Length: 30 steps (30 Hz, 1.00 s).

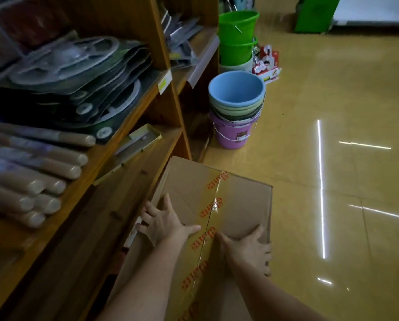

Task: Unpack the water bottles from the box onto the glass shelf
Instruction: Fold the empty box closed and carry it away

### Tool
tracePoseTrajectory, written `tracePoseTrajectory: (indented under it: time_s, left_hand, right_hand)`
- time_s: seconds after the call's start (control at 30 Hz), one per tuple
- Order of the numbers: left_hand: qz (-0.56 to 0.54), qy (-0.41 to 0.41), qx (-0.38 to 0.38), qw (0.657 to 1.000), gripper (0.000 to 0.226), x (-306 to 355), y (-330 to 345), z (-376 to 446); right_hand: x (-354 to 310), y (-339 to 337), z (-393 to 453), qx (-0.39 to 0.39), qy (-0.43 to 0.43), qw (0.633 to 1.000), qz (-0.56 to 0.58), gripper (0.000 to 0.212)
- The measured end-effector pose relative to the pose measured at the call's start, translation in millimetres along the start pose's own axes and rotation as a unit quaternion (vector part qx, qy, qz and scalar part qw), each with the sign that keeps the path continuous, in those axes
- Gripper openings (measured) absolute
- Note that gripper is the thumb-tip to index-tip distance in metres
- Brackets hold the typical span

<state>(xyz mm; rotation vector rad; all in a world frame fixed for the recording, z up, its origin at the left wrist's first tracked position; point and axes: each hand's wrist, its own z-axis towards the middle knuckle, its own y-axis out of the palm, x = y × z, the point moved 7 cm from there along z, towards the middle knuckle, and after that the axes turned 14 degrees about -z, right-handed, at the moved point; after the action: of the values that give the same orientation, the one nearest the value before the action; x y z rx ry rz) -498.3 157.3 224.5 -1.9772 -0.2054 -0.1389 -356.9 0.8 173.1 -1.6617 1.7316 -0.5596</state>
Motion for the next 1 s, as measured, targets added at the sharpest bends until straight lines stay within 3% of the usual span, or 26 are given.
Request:
tracePoseTrajectory:
  time_s: [0.2,0.5,1.0]
  left_hand:
    - [0.008,-0.017,-0.011,1.000,0.125,46,46,126]
    - [-0.025,-0.021,-0.046,0.998,0.123,80,146,267]
    - [-0.056,-0.046,-0.094,0.993,0.122,81,258,360]
  right_hand:
    - [-82,33,112,-0.024,0.032,0.999,0.006,0.122]
    - [-148,90,247,-0.003,0.048,0.999,0.001,0.118]
    - [-172,150,357,0.011,0.054,0.997,-0.045,0.114]
